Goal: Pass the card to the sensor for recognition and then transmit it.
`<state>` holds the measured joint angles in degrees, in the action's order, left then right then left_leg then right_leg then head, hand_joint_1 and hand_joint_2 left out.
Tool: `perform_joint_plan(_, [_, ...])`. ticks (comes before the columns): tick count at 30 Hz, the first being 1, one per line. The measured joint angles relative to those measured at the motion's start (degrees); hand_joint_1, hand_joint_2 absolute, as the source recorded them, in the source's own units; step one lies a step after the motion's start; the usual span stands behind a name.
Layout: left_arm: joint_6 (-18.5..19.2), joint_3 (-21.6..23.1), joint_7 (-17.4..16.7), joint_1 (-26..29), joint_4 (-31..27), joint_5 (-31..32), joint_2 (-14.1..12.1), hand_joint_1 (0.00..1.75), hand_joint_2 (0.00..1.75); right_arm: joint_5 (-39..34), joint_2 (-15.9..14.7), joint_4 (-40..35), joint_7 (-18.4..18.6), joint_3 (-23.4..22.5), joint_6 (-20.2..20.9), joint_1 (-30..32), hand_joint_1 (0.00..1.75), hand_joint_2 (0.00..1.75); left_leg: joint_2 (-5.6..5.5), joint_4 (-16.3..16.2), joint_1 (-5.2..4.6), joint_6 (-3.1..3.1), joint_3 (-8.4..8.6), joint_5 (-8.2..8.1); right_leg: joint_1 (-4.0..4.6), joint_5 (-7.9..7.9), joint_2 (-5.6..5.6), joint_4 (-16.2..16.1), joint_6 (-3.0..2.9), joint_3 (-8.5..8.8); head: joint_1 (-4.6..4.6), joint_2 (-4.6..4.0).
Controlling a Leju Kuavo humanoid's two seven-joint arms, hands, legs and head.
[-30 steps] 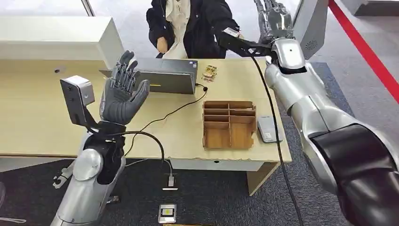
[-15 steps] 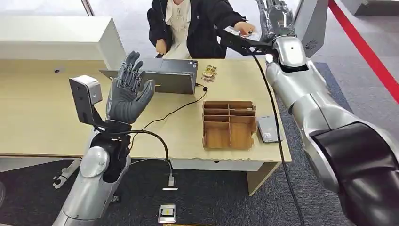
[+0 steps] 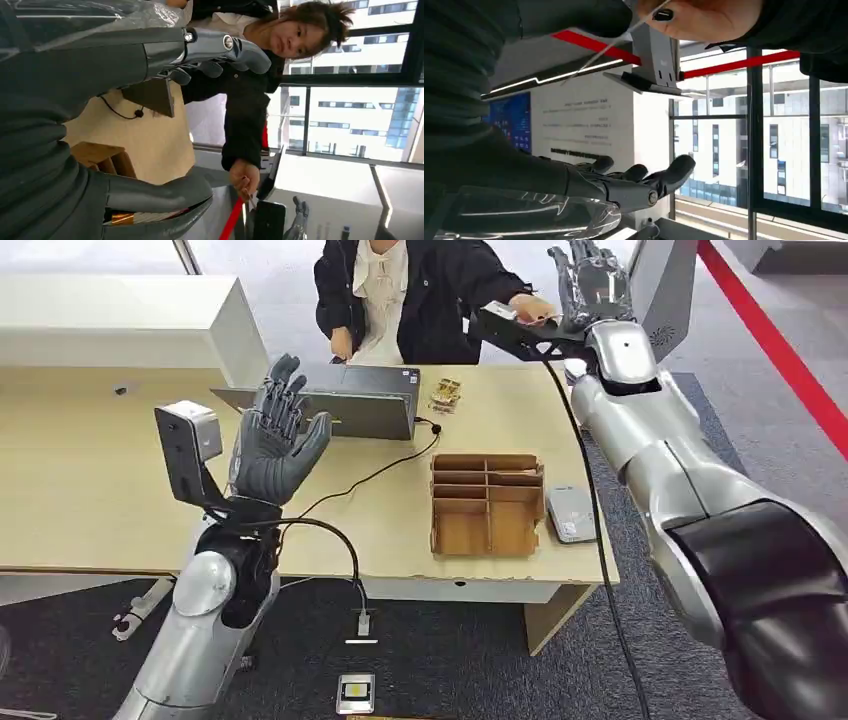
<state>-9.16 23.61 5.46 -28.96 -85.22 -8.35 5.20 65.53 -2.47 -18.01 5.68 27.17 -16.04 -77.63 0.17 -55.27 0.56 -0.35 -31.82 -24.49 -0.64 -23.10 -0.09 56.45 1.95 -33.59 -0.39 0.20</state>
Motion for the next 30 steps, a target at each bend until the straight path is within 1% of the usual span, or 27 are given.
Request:
perform_joint_plan(20, [-0.7, 0.0, -0.2, 0.4, 0.1, 0.6, 0.1, 0.0, 1.75, -0.8, -0.3, 0.0, -1.8, -0.2, -1.3, 0.0, 1.75, 1.75, 0.0, 0.0, 0.0, 0.0, 0.0, 0.0, 0.0, 0.0, 0.0, 0.0, 0.0, 0.0, 0.0, 0.0])
perform_joint_plan(23, [-1.2, 0.0, -0.2, 0.7, 0.1, 0.7, 0.1, 0.0, 1.75, -2.9, -0.3, 0.0, -3.5, -0.6, -2.3, 0.0, 1.75, 1.75, 0.0, 0.0, 0.0, 0.0, 0.0, 0.0, 0.0, 0.0, 0.0, 0.0, 0.0, 0.0, 0.0, 0.0])
perform_joint_plan(27, [-2.4, 0.0, -0.2, 1.0, 0.1, 1.4, 0.2, 0.0, 1.75, -6.8, -0.4, 0.0, -8.1, -1.9, -5.1, 0.1, 1.75, 1.75, 0.0, 0.0, 0.0, 0.0, 0.0, 0.0, 0.0, 0.0, 0.0, 0.0, 0.0, 0.0, 0.0, 0.0])
perform_joint_plan(30, [-3.6, -0.1, -0.7, 1.3, -0.1, 2.1, 0.3, 0.0, 1.75, -9.3, -0.6, 0.0, -10.3, -3.0, -5.9, 0.6, 1.75, 1.75, 0.0, 0.0, 0.0, 0.0, 0.01, 0.0, 0.0, 0.0, 0.0, 0.0, 0.0, 0.01, 0.0, 0.0])
